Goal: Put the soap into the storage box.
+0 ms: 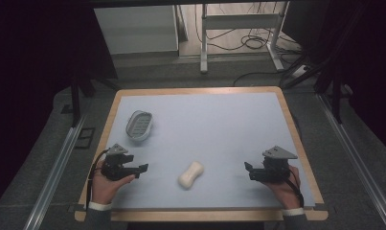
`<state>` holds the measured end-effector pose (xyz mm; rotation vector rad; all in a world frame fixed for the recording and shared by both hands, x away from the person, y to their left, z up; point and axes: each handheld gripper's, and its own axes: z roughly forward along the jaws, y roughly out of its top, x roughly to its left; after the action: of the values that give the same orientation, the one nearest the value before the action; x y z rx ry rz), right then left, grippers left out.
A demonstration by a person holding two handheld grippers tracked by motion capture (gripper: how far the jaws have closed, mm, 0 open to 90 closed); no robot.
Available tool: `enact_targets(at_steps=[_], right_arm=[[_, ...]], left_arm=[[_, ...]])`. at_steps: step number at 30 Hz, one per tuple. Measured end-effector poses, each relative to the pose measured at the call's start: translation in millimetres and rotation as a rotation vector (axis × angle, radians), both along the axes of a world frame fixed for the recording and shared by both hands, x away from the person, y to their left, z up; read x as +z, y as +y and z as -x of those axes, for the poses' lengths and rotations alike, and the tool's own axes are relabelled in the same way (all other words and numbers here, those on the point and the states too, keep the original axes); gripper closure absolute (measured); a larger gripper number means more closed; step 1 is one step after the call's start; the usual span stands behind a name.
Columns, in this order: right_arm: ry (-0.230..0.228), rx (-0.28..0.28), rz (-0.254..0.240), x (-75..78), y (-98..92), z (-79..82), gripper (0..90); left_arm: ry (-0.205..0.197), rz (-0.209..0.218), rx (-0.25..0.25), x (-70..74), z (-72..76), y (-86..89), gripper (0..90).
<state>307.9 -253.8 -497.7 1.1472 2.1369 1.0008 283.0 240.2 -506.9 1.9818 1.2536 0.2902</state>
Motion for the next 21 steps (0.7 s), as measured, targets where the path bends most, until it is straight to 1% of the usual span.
enact_targets(at_steps=[3, 5, 7, 14, 16, 18, 21], right_arm=[[-0.008, -0.003, -0.023, 1.0, -7.1, 1.7, 9.5], [-0.003, -0.006, -0.023, 1.3, -8.4, 2.7, 9.6], [-0.009, -0.013, -0.022, 1.2, -10.3, 4.2, 9.8], [-0.011, -0.025, -0.026, 2.2, -13.7, 7.0, 9.9], [-0.010, -0.029, -0.033, 2.7, -15.1, 7.2, 10.0], [-0.011, -0.032, -0.036, 2.8, -16.7, 7.3, 10.0], [-0.009, -0.037, -0.036, 2.2, -17.9, 7.1, 10.0]], left_arm=[[-0.002, -0.001, 0.000, 1.2, -0.5, 0.2, 24.3], [-0.001, 0.000, 0.004, 2.1, -0.4, 0.4, 24.3], [-0.004, 0.002, 0.005, 2.8, 0.0, 0.1, 24.3], [-0.010, 0.001, -0.005, 5.5, 2.6, -1.9, 24.3], [-0.014, -0.004, -0.013, 6.2, 2.5, -2.2, 24.3], [-0.011, -0.005, -0.012, 6.3, 2.8, -2.8, 24.3], [-0.003, -0.020, -0.005, 5.1, 1.9, -4.1, 24.3]])
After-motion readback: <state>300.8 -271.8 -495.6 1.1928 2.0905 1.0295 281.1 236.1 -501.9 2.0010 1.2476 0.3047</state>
